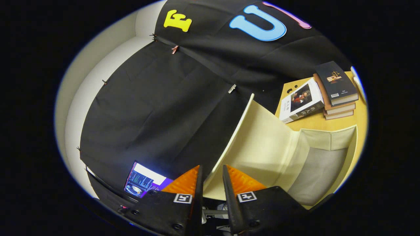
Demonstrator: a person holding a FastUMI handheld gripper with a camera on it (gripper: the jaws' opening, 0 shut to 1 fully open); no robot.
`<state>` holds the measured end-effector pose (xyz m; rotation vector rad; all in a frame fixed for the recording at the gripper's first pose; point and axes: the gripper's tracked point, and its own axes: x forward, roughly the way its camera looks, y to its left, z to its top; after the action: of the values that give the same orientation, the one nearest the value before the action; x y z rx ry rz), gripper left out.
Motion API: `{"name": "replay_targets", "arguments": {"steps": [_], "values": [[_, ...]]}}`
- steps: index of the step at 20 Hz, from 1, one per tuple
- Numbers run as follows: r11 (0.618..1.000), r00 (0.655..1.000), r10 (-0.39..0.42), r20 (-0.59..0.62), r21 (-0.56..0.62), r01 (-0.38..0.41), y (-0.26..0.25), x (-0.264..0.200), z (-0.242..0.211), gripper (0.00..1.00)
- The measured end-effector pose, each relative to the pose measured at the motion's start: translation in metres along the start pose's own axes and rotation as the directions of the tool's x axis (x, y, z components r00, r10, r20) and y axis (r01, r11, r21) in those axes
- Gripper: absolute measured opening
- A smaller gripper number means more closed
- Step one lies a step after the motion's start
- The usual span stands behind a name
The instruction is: Open the storage box then place both shoes into the box .Put the left shoe in first, then the right shoe, with the right side of both shoes facing outward in a uniform manner.
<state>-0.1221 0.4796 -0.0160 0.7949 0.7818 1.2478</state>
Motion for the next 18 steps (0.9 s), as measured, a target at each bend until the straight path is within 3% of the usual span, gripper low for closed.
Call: {"name": "replay_targets", "arguments": {"steps": [4,5,9,13,18], "values": [[1.000,1.000,-0.006,0.023,-0.028,0.007,-0.005,0.004,0.008,0.75],[0.999,0.999,-0.011,0.036,-0.038,0.012,-0.008,0.001,0.011,0.88],[0.997,0.997,-0.040,0.073,-0.059,0.044,-0.016,-0.018,0.021,0.96],[0.991,0.989,-0.088,0.116,-0.091,0.099,-0.030,-0.052,0.028,0.96],[0.957,0.958,-0.212,0.194,-0.158,0.244,-0.062,-0.118,0.029,0.97]]}}
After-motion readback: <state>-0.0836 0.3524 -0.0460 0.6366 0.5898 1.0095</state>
